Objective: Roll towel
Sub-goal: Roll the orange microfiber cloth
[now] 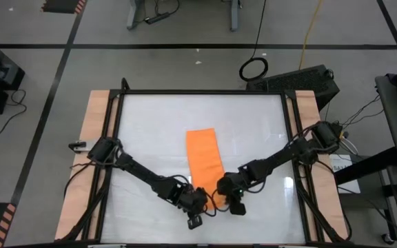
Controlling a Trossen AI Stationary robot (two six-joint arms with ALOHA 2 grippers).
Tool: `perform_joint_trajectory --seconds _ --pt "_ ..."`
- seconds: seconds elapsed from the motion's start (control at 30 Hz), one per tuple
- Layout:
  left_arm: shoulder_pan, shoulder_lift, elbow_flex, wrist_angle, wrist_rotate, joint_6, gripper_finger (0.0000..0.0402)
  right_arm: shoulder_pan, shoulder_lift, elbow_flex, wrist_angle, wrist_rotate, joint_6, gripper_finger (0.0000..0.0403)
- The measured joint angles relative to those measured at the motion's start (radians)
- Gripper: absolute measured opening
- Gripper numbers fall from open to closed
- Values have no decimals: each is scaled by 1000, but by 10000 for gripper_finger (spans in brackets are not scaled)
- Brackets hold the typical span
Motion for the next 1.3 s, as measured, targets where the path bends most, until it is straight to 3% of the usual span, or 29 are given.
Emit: perform_joint_trajectory --seconds 0.53,0.73,0.9,1.07,1.3 --pt "53 -55 0 -25 90 -24 12 -64 -3 0 -1 -135 85 0" --pt "52 -58 0 -33 115 -10 54 -95 -3 -2 -13 -186 105 0" --pt "42 -67 0 -30 113 57 123 -115 -3 -2 -10 -205 112 0" --pt "11 -98 0 -34 -7 205 182 -134 -3 -2 -5 -211 112 0" --pt "-68 -101 0 -33 -237 397 192 -171 -3 -1 -2 -260 107 0"
